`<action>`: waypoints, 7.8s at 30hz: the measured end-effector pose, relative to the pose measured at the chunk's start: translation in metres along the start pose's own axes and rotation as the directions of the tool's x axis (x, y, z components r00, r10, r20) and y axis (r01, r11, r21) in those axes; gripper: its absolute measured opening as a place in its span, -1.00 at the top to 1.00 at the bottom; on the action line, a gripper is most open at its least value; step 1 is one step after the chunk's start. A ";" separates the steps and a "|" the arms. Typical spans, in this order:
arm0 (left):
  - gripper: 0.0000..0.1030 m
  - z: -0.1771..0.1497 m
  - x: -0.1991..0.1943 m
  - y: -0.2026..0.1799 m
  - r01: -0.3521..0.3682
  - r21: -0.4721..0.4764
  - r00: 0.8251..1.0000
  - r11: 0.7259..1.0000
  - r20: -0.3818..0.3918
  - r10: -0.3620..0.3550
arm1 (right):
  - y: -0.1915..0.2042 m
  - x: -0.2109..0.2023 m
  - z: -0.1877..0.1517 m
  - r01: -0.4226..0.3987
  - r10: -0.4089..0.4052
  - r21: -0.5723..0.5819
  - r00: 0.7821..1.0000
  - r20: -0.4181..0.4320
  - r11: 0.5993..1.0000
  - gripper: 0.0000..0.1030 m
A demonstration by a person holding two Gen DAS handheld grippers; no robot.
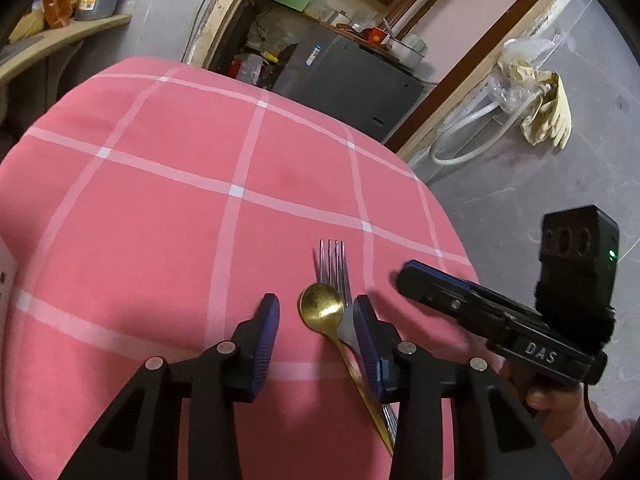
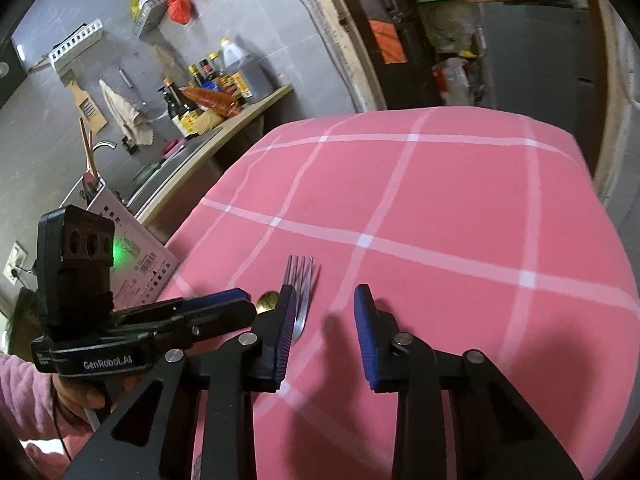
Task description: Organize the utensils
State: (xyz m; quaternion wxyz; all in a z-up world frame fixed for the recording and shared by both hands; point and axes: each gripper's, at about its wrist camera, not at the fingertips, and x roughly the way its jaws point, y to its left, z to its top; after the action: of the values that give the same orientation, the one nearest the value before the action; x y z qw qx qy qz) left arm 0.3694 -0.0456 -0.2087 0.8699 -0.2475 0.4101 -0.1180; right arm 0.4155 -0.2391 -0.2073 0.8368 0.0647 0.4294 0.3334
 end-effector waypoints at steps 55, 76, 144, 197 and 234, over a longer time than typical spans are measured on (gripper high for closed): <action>0.96 0.029 0.007 -0.038 -0.063 0.200 0.981 0.978 -0.165 0.097 | -0.008 -0.042 -0.033 0.019 -0.033 0.200 0.997 0.066 0.980 0.92; 0.96 0.046 -0.125 -0.078 -0.236 0.338 0.965 0.911 0.191 0.179 | 0.113 -0.196 -0.011 0.279 -0.320 0.161 0.868 0.379 0.947 0.96; 0.88 0.076 -0.284 0.044 -0.315 0.340 0.909 0.886 0.376 0.179 | 0.320 -0.092 0.054 0.206 -0.135 -0.196 0.936 0.324 0.959 0.87; -0.99 -0.109 -0.390 -0.043 -0.261 0.285 0.869 0.922 0.485 0.096 | 0.310 -0.307 -0.151 0.450 -0.439 0.121 0.718 0.540 0.885 -0.97; -0.99 -0.134 -0.396 -0.045 -0.272 0.246 0.867 0.930 0.481 0.126 | 0.309 -0.310 -0.175 0.443 -0.437 0.119 0.739 0.512 0.889 -0.97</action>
State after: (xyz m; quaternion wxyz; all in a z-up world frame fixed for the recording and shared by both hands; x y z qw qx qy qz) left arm 0.0137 0.0333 0.0020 0.9768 -0.0863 0.1938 -0.0271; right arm -0.0002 -0.2224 0.0147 0.9767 0.0460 0.1852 0.0981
